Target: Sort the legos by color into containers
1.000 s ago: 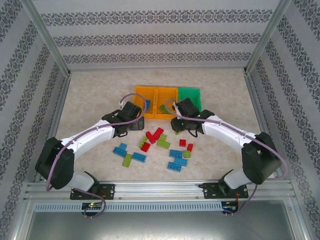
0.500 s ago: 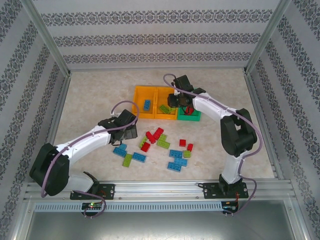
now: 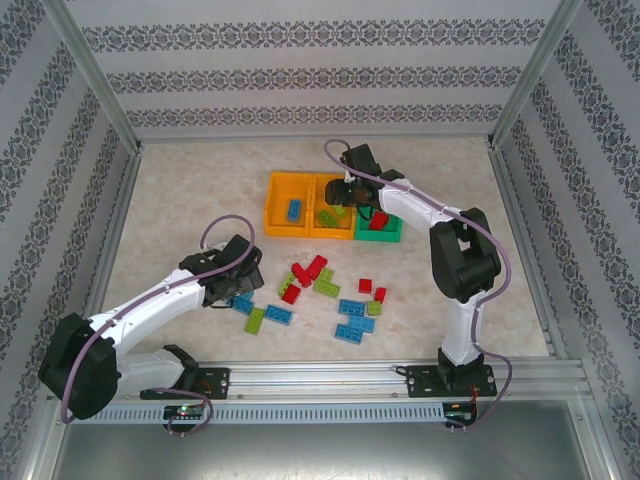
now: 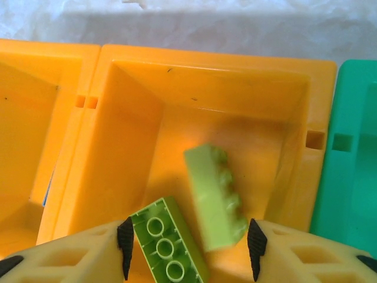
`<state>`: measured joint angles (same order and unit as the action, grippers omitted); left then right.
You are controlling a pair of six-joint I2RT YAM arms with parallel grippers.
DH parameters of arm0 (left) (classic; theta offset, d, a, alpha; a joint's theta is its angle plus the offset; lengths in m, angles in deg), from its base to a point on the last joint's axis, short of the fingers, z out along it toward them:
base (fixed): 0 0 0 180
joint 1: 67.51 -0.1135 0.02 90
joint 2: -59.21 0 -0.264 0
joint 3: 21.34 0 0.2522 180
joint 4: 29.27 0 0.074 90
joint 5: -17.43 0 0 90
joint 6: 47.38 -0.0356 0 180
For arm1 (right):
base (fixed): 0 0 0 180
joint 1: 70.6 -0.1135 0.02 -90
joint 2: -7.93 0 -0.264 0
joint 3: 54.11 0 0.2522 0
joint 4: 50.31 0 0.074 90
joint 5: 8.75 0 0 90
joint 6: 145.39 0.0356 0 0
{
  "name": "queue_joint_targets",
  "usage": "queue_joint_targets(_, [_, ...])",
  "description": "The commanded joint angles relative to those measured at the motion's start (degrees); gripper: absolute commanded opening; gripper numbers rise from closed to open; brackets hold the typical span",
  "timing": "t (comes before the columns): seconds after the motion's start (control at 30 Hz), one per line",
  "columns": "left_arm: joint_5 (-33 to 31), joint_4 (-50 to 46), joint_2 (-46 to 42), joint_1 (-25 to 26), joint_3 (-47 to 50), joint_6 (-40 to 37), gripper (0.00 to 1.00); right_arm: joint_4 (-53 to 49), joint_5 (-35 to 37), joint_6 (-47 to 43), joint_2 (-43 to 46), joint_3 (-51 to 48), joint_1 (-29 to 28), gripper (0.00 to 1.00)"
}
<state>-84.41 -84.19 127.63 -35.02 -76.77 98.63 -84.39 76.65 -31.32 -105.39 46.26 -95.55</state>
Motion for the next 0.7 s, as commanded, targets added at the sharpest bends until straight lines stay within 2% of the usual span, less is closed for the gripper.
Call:
queue_joint_targets(0.0, [2.34,-2.34,0.56,-0.85,0.56,1.03,1.00,1.35,-1.42,0.72,0.29,0.29,0.38,0.59])
queue_joint_targets(0.1, [4.05,-2.62,1.08,-0.85,1.28,2.41,1.00,2.12,-2.07,1.06,2.14,-0.93,0.32,0.62])
queue_joint_targets(0.3, [7.46,0.10,-0.42,-0.84,5.17,10.26,0.99,3.81,-1.80,1.65,5.61,-4.06,0.35,0.65])
queue_joint_targets(0.4, [9.35,3.33,-0.17,-0.72,5.94,10.40,0.97,4.02,-2.07,1.65,5.98,-4.65,0.34,0.65])
queue_joint_targets(0.67, [11.46,4.37,3.76,0.01,5.09,10.67,0.92,4.18,-2.21,1.58,5.90,-5.73,0.60,0.65])
